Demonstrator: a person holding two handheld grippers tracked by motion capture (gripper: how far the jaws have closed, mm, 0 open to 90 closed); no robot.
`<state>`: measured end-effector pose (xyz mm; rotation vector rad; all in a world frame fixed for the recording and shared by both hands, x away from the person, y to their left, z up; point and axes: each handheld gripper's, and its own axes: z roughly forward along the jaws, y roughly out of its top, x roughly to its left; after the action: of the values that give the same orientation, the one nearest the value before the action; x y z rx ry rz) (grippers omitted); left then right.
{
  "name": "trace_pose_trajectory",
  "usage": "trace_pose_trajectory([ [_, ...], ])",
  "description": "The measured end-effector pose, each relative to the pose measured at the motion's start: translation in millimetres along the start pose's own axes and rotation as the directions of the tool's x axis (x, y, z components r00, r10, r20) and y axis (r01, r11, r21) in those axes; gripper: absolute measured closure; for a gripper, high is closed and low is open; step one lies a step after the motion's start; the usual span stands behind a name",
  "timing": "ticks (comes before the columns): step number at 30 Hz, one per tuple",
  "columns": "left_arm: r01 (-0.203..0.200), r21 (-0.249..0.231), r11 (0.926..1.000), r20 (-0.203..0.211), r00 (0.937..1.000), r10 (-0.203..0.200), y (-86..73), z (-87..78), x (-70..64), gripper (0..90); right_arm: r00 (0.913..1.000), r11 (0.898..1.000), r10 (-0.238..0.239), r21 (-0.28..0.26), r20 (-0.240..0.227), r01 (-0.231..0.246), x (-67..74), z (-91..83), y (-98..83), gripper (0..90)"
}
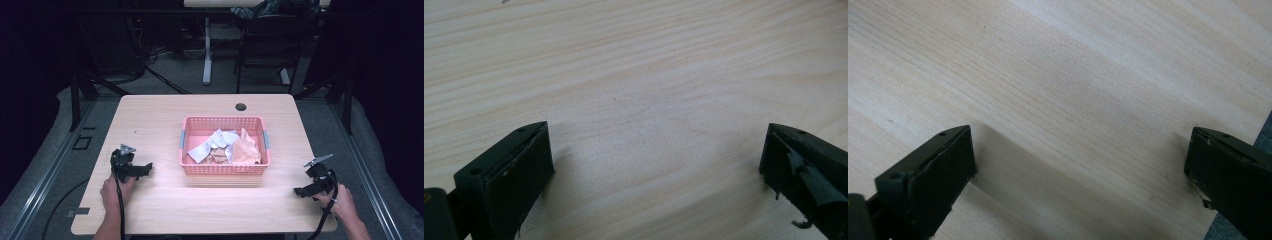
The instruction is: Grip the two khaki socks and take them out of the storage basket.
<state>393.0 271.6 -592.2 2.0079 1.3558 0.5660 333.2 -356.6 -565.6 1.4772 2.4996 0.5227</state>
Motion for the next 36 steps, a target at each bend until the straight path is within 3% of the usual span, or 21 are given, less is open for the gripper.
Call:
trace_pose_trajectory([
  [7, -0.003, 0.0, 1.0, -0.001, 1.0, 0.003, -0.1, -0.2, 0.2, 0.4, 0.9999, 1.0, -0.011, 0.011, 0.01, 0.011, -0.2, -0.6, 0.5, 0.0],
  [9, -0.003, 0.001, 1.0, -0.001, 1.0, 0.003, -0.1, -0.2, 0.2, 0.4, 0.9999, 1.0, 0.01, -0.011, 0.005, -0.01, 1.3, 0.7, -0.1, 0.0],
  [17, -0.002, 0.001, 1.0, -0.001, 1.0, 0.002, -0.1, -0.2, 0.2, 0.4, 0.9999, 0.998, 0.0, 0.059, 0.011, -0.001, 1.4, -0.2, 7.1, 0.0],
  [20, -0.005, 0.003, 1.0, -0.001, 1.0, 0.005, 0.0, -0.3, 0.4, 0.4, 0.9997, 0.994, -0.014, 0.112, 0.022, 0.011, 1.3, -0.5, 15.8, 0.0],
  [24, -0.005, 0.003, 1.0, 0.0, 1.0, 0.005, 0.0, -0.4, 0.3, 0.4, 0.9999, 0.997, -0.004, 0.078, 0.011, 0.003, 4.2, -8.0, 24.1, 0.0],
  [26, -0.005, 0.001, 1.0, 0.0, 1.0, 0.005, -0.1, -0.2, 0.4, 0.4, 0.9998, 0.999, 0.009, 0.053, -0.016, -0.008, 8.0, -13.8, 31.4, 0.0],
  [28, -0.002, 0.0, 1.0, 0.0, 1.0, 0.002, -0.1, 0.0, 0.3, 0.3, 1.0, 0.999, 0.007, 0.053, -0.004, -0.007, 9.5, -15.3, 33.1, 0.0],
  [31, 0.0, 0.0, 1.0, 0.0, 1.0, 0.0, -0.1, 0.0, 0.2, 0.4, 0.9992, 0.999, 0.009, 0.042, -0.039, -0.008, 13.6, -21.4, 42.9, 0.0],
  [36, -0.001, 0.002, 1.0, 0.001, 1.0, 0.001, 0.0, -0.1, 0.3, 0.4, 0.999, 1.0, -0.004, 0.012, -0.045, 0.005, 23.5, -33.5, 59.4, 0.0],
])
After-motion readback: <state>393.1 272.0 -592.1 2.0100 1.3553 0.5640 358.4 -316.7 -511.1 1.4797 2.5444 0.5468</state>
